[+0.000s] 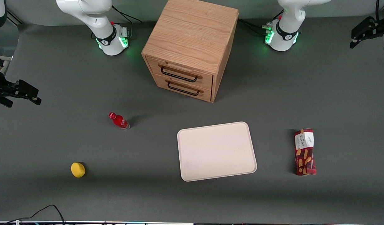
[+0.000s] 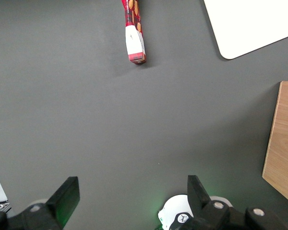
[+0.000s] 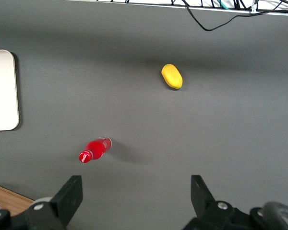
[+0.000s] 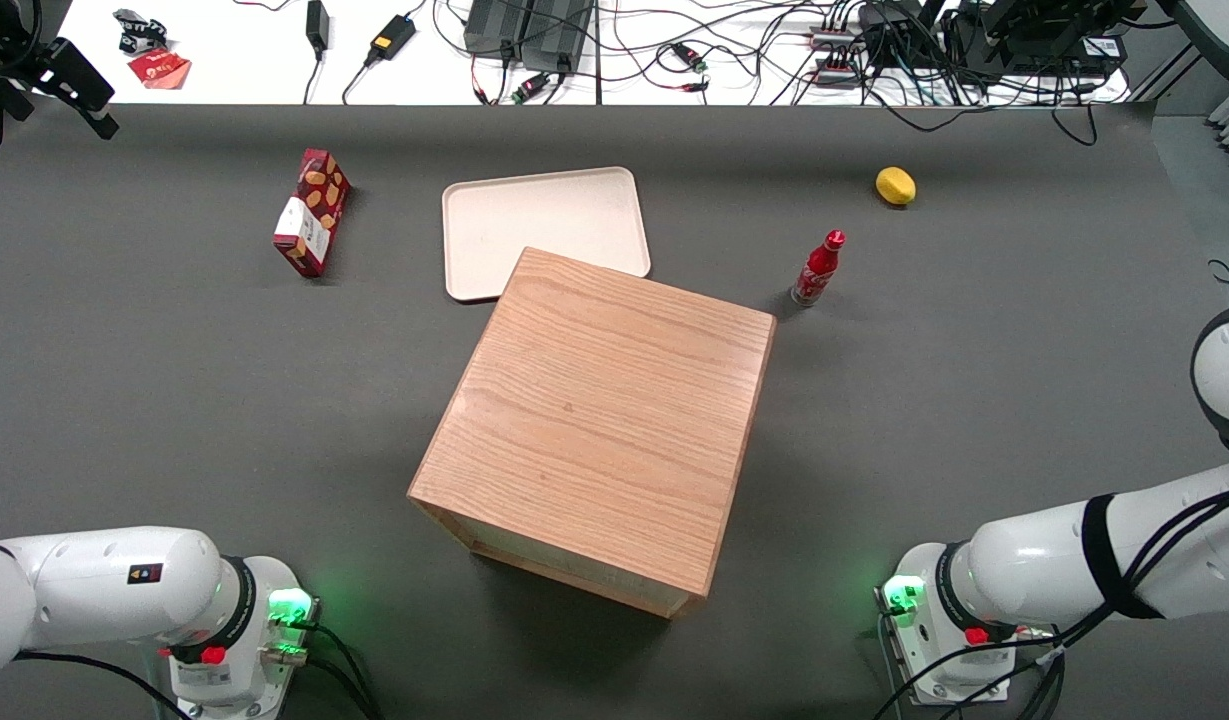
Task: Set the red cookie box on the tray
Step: 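Move the left gripper down toward the red shortbread box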
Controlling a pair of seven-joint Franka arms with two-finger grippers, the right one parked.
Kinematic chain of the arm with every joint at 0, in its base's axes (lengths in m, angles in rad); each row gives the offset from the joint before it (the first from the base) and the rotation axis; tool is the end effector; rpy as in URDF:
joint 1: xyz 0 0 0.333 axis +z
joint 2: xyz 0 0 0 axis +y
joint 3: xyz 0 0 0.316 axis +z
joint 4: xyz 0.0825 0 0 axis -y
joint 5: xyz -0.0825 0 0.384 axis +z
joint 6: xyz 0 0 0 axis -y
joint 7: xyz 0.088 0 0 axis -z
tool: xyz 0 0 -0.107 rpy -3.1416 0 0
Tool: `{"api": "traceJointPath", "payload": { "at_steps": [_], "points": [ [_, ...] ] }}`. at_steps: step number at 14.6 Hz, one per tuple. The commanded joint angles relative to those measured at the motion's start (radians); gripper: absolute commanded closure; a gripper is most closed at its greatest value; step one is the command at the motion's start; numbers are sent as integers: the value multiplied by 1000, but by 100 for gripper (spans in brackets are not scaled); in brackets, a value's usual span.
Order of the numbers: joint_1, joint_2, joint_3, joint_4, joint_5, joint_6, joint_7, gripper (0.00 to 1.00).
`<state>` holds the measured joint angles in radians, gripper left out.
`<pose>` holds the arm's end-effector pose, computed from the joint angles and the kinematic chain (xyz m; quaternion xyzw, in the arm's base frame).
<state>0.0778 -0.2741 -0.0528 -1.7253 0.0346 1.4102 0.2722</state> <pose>0.4488 0.0113 0.6767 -0.9923 0.1197 0.0240 0.0209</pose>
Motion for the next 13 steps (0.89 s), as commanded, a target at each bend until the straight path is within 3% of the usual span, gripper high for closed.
{"api": "traceJointPath", "payload": {
  "at_steps": [1, 7, 13],
  "points": [
    [7, -11, 4, 3, -16, -17, 33, 0],
    [7, 57, 4, 30, -19, 16, 27, 0],
    [-9, 496, -4, 176, -4, 305, 1, 0]
  ]
}}
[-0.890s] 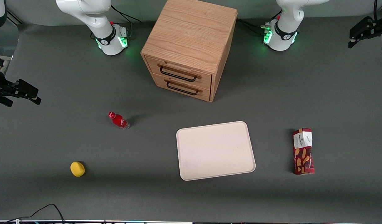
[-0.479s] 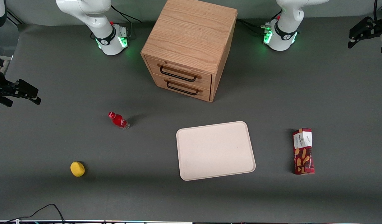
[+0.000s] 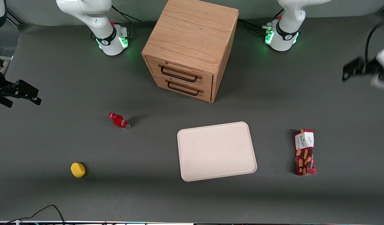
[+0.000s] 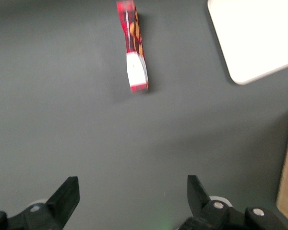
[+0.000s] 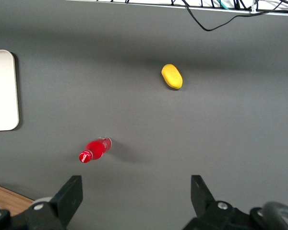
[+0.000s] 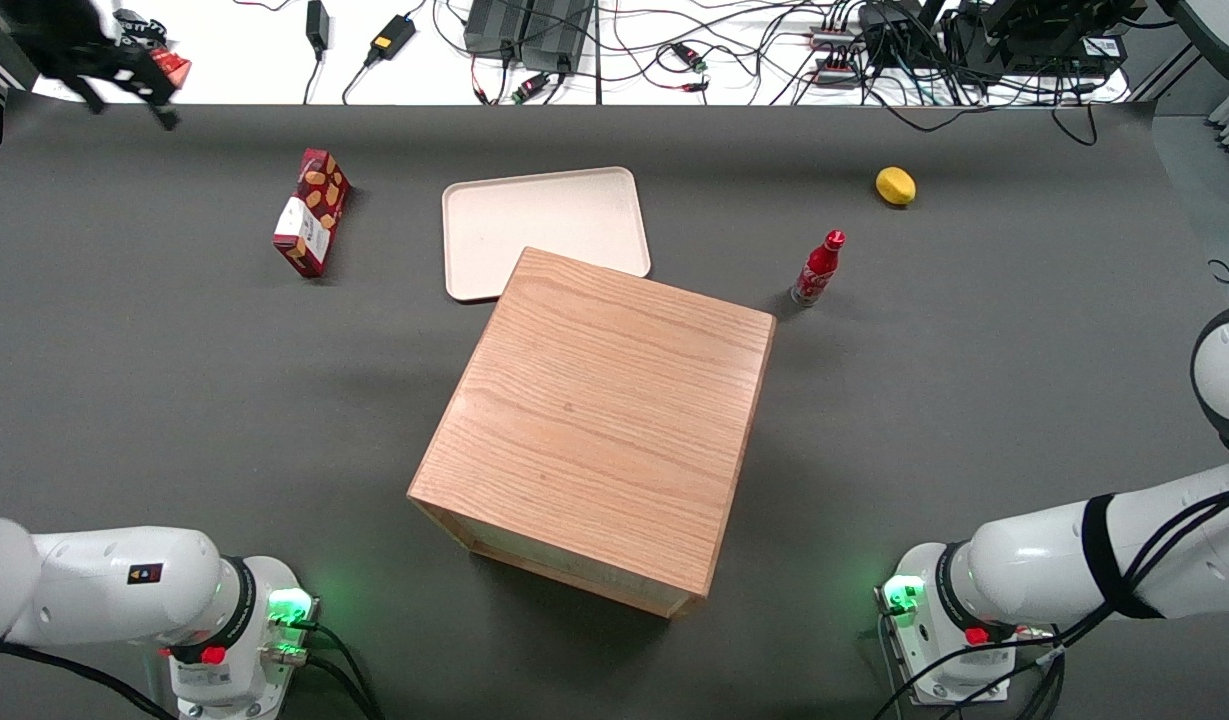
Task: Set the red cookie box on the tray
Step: 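Move the left gripper down toward the red shortbread box, then close the left gripper on the end of the red shortbread box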
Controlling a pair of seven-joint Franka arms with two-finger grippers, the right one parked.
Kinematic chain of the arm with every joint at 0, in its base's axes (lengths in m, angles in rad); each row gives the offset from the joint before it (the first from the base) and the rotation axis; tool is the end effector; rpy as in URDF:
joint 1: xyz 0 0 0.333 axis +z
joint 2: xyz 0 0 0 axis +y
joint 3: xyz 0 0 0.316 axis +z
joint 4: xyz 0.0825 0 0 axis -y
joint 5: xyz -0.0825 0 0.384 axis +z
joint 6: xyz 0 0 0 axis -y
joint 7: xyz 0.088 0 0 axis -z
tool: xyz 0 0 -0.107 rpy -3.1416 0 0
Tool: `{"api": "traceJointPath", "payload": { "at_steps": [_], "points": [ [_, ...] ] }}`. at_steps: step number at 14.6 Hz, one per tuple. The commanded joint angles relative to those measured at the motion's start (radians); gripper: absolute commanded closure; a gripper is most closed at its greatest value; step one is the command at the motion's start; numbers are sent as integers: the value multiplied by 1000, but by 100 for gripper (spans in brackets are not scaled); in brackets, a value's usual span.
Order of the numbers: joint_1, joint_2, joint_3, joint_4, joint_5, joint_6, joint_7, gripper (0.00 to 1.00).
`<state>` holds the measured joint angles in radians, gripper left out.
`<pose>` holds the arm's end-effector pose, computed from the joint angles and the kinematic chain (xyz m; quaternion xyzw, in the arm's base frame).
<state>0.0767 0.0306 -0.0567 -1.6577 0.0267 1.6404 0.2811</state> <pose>0.5657 0.0144 0.5722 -0.9910 0.1314 0.0255 0.0087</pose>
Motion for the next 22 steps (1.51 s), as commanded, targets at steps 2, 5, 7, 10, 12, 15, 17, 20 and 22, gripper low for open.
{"api": "traceJointPath", "payload": {
  "at_steps": [2, 5, 7, 10, 12, 15, 17, 20, 22],
  "points": [
    [-12, 338, 0, 110, 5, 291, -90, 0],
    [-20, 520, 0, 112, 7, 568, -137, 0],
    [-20, 593, 0, 113, 6, 685, -149, 0],
    [-31, 669, 0, 110, 9, 800, -152, 0],
    [-31, 678, 0, 104, 10, 803, -146, 0],
    [-31, 687, 4, 87, 12, 791, -151, 84],
    [-29, 689, 6, 81, 39, 789, -151, 100],
    [-26, 683, 9, 82, 55, 782, -151, 100],
    [-29, 661, 11, 108, 53, 715, -152, 100]
  ]
}}
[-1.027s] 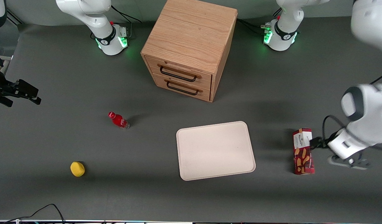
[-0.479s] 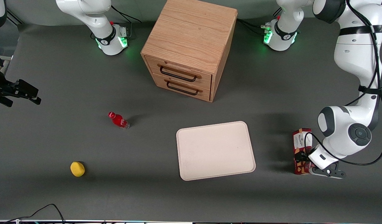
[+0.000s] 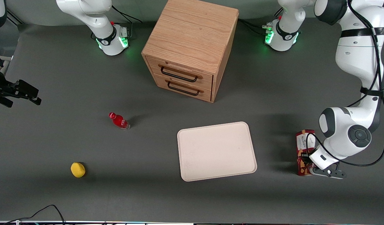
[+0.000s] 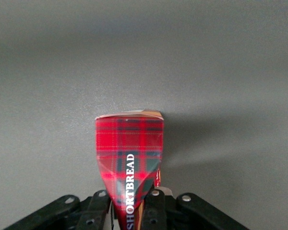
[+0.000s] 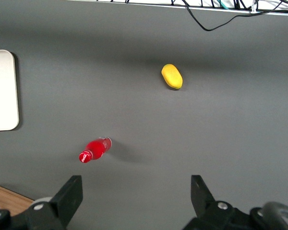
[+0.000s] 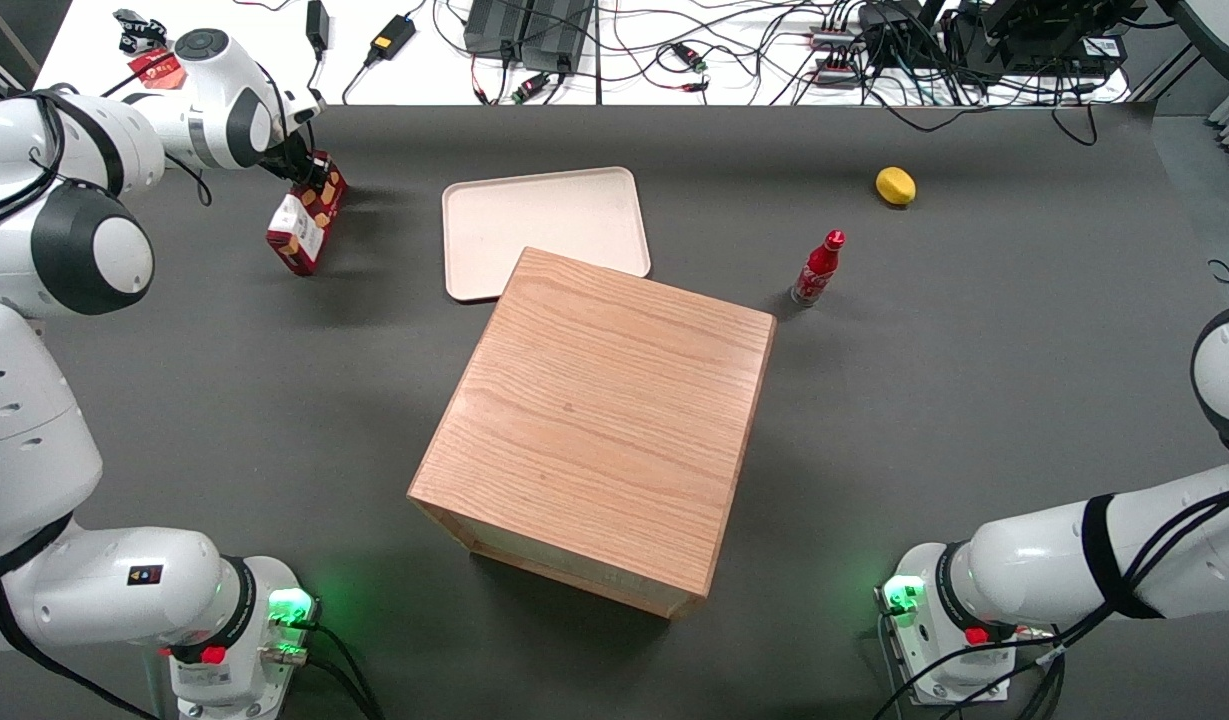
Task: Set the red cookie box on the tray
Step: 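Close the left gripper on the end of the red shortbread box, then lift the box and carry it over the cream tray's edge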
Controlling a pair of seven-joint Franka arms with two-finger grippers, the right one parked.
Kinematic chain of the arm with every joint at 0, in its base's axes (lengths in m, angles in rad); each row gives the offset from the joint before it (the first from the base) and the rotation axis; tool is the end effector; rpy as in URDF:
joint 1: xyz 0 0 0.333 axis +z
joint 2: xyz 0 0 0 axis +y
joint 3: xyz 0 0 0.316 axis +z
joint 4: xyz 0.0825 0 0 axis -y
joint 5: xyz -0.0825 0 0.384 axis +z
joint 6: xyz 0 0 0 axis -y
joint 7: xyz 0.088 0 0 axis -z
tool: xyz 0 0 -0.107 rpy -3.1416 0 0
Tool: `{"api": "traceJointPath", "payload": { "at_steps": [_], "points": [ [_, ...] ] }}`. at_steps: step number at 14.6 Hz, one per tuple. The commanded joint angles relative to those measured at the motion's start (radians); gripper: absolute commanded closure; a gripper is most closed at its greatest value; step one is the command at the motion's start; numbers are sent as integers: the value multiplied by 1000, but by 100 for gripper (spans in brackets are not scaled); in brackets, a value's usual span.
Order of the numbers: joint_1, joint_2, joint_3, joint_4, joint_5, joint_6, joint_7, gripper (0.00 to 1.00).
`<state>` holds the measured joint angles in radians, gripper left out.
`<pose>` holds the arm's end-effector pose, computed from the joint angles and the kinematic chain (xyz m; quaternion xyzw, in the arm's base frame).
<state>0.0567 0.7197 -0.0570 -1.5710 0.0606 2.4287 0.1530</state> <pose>0.7154 0.0063 0.2319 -0.9935 0.0895 -0.0692 0.0084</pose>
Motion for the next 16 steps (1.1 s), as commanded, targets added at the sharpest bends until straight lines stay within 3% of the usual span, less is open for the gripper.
{"api": "traceJointPath", "payload": {
  "at_steps": [1, 3, 8, 12, 16],
  "points": [
    [-9, -54, 9, 49, 19, -141, -27, 100],
    [-26, -112, 6, 101, 22, -285, -94, 100],
    [-219, -177, 6, 204, 28, -505, -491, 100],
    [-360, -113, 5, 217, 30, -496, -728, 100],
    [-403, 6, 0, 252, 61, -392, -800, 100]
  ]
}}
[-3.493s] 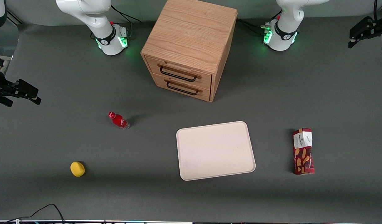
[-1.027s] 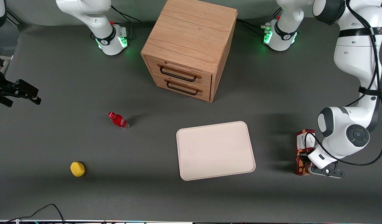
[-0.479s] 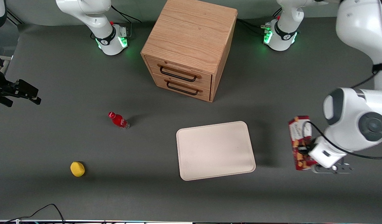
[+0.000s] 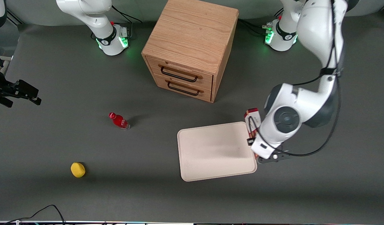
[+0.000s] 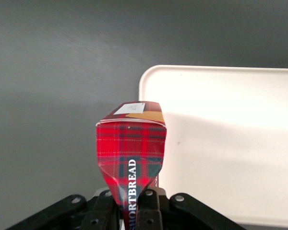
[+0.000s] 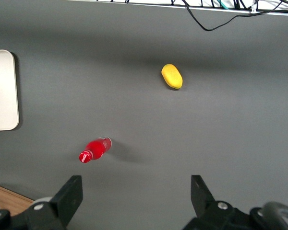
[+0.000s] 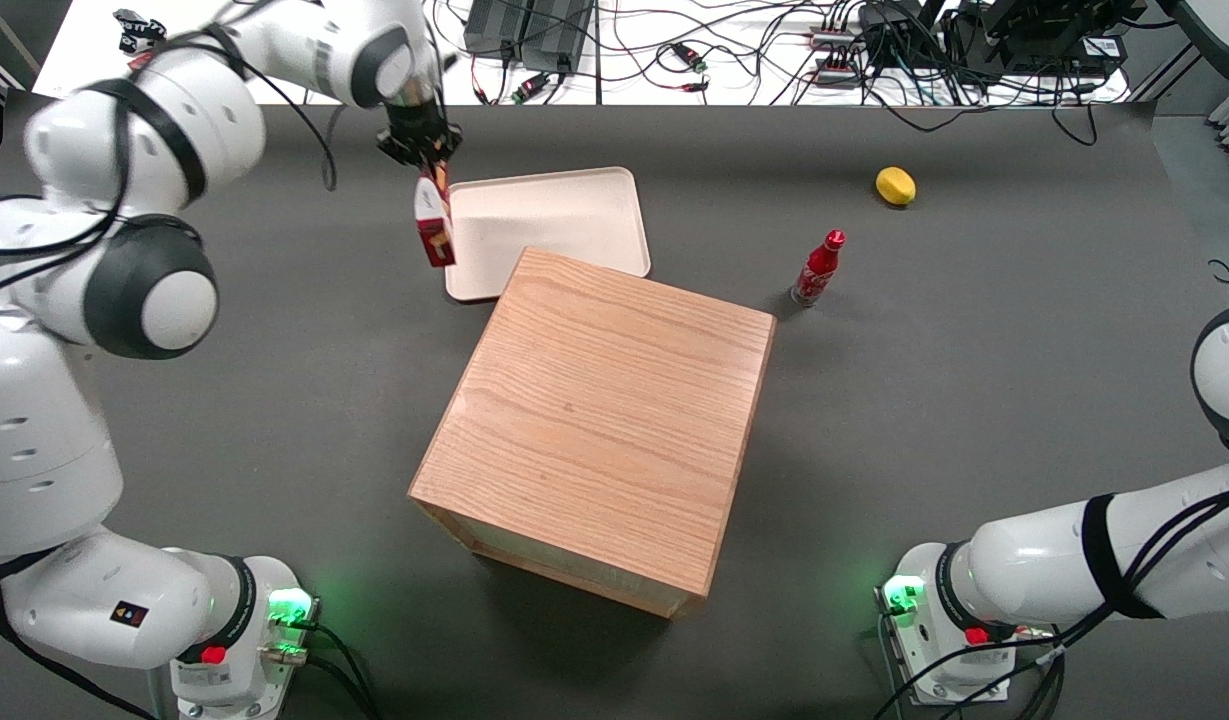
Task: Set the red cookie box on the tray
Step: 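Lift the box and carry it over the cream tray's edge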
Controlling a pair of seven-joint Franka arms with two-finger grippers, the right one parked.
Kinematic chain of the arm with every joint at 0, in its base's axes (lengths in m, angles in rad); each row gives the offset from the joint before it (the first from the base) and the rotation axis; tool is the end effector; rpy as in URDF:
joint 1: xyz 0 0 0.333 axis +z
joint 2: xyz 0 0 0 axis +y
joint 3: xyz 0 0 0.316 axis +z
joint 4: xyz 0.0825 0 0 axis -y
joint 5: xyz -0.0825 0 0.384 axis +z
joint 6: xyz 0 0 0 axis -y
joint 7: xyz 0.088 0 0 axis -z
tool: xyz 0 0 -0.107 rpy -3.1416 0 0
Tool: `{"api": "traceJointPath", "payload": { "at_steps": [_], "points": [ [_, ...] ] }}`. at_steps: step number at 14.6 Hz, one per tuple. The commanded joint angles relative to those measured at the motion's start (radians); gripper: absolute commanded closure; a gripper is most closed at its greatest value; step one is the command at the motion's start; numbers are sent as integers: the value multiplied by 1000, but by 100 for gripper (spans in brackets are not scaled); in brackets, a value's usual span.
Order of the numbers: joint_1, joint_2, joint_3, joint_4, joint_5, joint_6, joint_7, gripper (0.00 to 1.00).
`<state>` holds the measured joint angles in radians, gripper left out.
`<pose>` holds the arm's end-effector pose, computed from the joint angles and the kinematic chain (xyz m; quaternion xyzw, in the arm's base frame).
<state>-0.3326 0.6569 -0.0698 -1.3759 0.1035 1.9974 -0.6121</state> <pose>0.6717 -0.2679 0.3264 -0.9955 -0.0894 0.0024 0.0303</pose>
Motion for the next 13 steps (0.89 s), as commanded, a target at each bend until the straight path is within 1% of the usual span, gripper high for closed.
{"api": "traceJointPath", "payload": {
  "at_steps": [1, 5, 7, 8, 9, 10, 11, 12, 13],
  "points": [
    [-17, 88, 13, 55, 19, 69, -43, 100],
    [-19, 138, 12, 55, 19, 200, -43, 100],
    [-19, 159, 12, 55, 22, 237, -34, 100],
    [-19, 165, 12, 55, 33, 239, -31, 100],
    [-19, 170, 10, 55, 59, 239, -28, 100],
    [-19, 178, 10, 55, 73, 239, -17, 78],
    [-19, 179, 10, 55, 73, 239, 0, 36],
    [-17, 178, 10, 55, 76, 239, 0, 0],
    [-19, 172, 10, 55, 79, 239, -1, 0]
  ]
}}
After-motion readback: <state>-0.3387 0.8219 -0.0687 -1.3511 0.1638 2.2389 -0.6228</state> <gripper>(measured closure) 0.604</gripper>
